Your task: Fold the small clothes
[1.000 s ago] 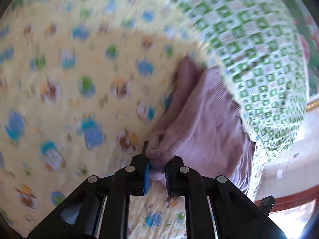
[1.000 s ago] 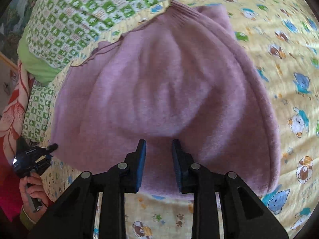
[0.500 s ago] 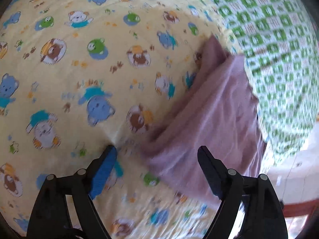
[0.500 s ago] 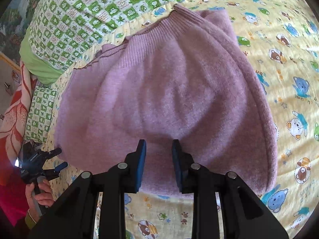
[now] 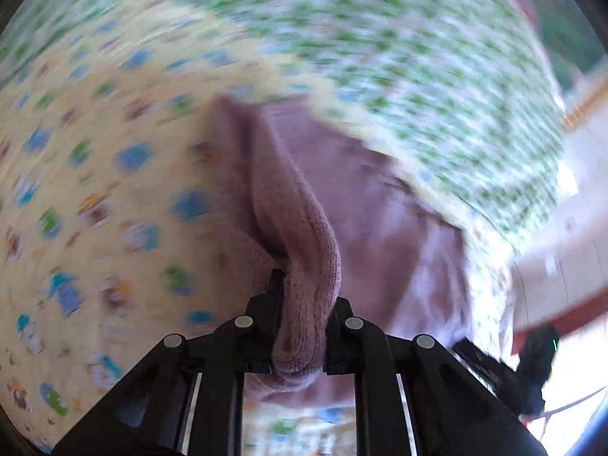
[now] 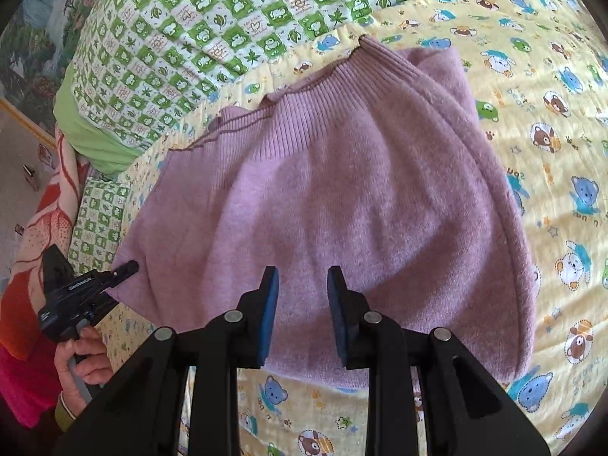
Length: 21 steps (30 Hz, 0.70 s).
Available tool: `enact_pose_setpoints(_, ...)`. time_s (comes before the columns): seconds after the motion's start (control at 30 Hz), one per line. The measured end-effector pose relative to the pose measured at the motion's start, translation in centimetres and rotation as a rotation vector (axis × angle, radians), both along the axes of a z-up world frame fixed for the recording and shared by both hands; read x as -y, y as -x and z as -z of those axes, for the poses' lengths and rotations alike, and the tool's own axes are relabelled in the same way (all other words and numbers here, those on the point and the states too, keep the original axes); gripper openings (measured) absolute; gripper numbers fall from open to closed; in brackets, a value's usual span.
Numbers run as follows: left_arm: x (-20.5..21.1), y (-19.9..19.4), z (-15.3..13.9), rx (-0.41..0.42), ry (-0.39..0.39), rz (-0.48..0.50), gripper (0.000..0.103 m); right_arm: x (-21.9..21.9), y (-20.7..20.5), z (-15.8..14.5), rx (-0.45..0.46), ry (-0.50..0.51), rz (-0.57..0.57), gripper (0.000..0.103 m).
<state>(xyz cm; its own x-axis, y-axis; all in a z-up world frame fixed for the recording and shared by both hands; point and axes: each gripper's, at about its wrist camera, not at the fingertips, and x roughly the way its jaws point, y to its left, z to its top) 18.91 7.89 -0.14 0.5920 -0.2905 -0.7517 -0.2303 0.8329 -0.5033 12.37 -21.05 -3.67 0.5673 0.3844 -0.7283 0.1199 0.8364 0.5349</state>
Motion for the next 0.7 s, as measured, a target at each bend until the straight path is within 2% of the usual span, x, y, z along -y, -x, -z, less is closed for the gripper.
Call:
enact_pose_setpoints(0.13,5.8,-1.3,-1.3,0.053,-0.023,0.169,0.013,0.5,-0.7,-0.4,0.012,-0.017,0.009,0.028)
enact_pose_setpoints(0.3,11.4,-2.4,2.2,-0.01,-0.033,0.323,0.013,0.4,-2.5,-0.8,0.018,-0.025,-0.016,0.028)
enact_pose_setpoints(0.47,12.6,-2.6,5.0,-0.07,-0.039,0.353,0.013,-0.4,-5.5,-0.9,0.022,-0.052,-0.075,0.028)
enact_pose_setpoints(0.57,12.1,-2.9,5.1,-0.072,-0.023,0.349,0.013,-1.8,-7.8,-0.9,0.031,-0.07,-0.124,0.044)
enact_pose_setpoints(0.7,12.0,-3.1,5.2,-0.078,-0.02,0.351,0.013,-3.8,-11.2,-0.9,0.054,-0.101,-0.187,0.046)
